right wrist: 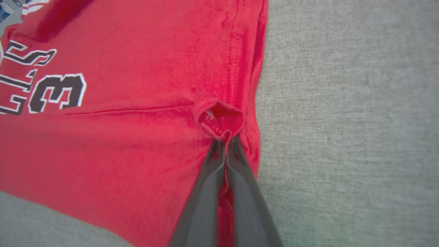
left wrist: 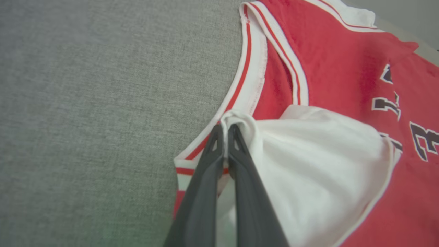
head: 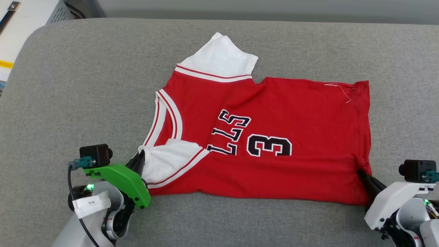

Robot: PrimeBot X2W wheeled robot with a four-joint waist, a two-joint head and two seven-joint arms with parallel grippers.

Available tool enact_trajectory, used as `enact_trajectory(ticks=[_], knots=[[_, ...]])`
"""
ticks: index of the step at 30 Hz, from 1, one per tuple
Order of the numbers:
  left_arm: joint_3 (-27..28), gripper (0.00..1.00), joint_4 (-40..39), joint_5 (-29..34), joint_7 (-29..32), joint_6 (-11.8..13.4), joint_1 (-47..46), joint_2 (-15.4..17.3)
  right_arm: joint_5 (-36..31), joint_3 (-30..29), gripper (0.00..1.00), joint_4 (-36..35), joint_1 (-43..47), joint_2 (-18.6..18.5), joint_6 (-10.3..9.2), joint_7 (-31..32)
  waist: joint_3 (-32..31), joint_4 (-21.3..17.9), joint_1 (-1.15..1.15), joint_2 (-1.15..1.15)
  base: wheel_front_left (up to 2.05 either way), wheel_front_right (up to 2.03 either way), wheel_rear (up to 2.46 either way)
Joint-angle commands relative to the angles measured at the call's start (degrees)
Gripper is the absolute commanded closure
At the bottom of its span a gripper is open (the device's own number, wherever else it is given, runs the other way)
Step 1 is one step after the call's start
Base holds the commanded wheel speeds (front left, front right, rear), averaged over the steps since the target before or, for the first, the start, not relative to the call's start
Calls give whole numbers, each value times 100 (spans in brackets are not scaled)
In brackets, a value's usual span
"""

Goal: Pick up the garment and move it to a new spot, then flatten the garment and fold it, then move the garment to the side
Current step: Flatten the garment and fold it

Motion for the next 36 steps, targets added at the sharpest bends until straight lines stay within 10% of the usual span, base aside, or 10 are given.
enact_trajectory(ticks=[1, 2, 3, 5, 20, 36], knots=[[-23, 100, 148, -70, -10, -77, -144, -62, 44, 87, 100, 161, -46, 0, -5, -26, -32, -6, 0, 0, 0, 0, 0], [-36, 100, 242, -80, -9, -106, -172, -84, 91, 128, 96, 213, -51, 11, -5, -41, -53, -6, 0, 0, 0, 0, 0], [-54, 84, 352, -91, -9, -145, -202, -110, 239, 169, 67, 273, -48, 59, -5, -37, -95, -5, 0, 0, 0, 0, 0], [-43, 0, 530, -96, -72, -141, -250, -153, 438, 243, 0, 329, -47, 63, -5, -84, -167, 3, 0, 0, 0, 0, 0], [232, 0, 750, 37, -360, 271, -380, 273, -270, 131, 0, 109, 171, 242, -5, -1988, -770, -79, 0, 0, 0, 0, 0], [44, 0, -1211, -1084, 3228, 607, 140, 1358, -618, -244, 0, -813, 556, 782, -5, -1569, -573, -273, 0, 0, 0, 0, 0]])
